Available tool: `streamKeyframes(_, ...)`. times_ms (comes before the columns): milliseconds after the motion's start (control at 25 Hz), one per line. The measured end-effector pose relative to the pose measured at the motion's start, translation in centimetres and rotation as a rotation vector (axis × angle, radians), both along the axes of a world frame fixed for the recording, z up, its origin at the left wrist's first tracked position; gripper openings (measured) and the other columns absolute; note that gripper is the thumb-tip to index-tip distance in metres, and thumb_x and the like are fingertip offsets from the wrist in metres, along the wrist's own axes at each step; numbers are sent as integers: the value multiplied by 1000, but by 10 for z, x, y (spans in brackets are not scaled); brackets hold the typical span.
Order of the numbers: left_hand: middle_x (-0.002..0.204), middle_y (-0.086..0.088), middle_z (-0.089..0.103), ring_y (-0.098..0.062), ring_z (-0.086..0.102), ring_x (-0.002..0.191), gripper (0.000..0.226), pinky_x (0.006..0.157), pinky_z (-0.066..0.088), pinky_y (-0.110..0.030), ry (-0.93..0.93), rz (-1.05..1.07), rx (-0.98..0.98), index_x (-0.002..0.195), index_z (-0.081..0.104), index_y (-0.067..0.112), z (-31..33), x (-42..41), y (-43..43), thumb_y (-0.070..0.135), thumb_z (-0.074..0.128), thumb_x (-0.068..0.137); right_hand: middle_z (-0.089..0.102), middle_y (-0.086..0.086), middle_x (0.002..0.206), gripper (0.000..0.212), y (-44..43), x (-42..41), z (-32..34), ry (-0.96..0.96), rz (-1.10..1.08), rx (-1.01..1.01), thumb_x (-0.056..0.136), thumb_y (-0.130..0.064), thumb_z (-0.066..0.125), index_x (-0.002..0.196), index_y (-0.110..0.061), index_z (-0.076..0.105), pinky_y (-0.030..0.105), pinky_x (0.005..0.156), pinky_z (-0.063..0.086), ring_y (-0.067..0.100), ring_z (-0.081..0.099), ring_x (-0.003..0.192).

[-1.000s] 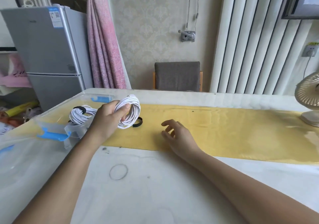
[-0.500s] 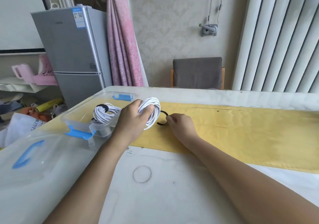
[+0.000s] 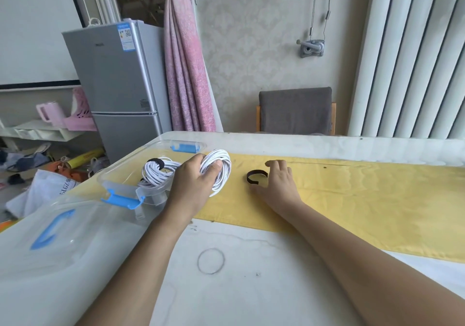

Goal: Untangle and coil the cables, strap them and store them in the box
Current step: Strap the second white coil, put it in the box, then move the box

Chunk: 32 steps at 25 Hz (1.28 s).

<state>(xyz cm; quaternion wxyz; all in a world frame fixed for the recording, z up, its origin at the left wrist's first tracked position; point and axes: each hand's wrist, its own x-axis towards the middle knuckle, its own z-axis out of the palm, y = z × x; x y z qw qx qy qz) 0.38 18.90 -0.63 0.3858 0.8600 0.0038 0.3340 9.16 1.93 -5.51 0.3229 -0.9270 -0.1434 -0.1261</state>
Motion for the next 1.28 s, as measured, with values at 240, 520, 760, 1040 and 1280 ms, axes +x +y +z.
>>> streamKeyframes(240, 77, -4, 67, -24, 60, 79, 47, 75, 48, -39, 22, -4, -15, 87, 62, 5, -1, 1, 0, 49, 45, 80, 42, 2, 131, 43, 1, 11, -1, -20, 195, -48, 88, -31, 61, 129, -27, 51, 29, 99, 35, 23, 39, 122)
streamKeyframes(520, 52, 9, 52, -10, 49, 56, 38, 60, 39, -28, 94, -34, -125, 66, 54, 10, 3, -3, -1, 45, 50, 82, 67, 3, 106, 23, 3, 8, 5, -101, 112, -238, 94, -21, 50, 106, -19, 70, 29, 88, 29, 24, 53, 104)
streamKeyframes(760, 47, 12, 47, -6, 45, 52, 27, 56, 37, -18, 156, -145, -292, 83, 70, 7, 4, -1, -3, 29, 55, 93, 64, -8, 64, 23, -13, -15, 70, -27, 392, 44, 83, -5, 61, 92, -20, 76, 8, 50, 37, 0, 53, 53)
streamKeyframes(1040, 52, 0, 43, -9, 42, 44, 25, 51, 28, -28, 377, -421, -664, 86, 72, 5, 11, -7, -10, 21, 54, 91, 67, -3, 71, 5, -47, -46, 138, 262, 834, 306, 75, -12, 72, 78, -11, 68, 15, 69, 43, 9, 57, 72)
streamKeyframes(1280, 85, -15, 53, -12, 47, 55, 37, 52, 38, -18, 520, -652, -671, 103, 67, -3, 6, -6, -10, 24, 59, 80, 68, 7, 73, 12, -49, -50, 137, 450, 1033, 51, 85, -1, 62, 88, -10, 69, 17, 59, 42, 20, 50, 65)
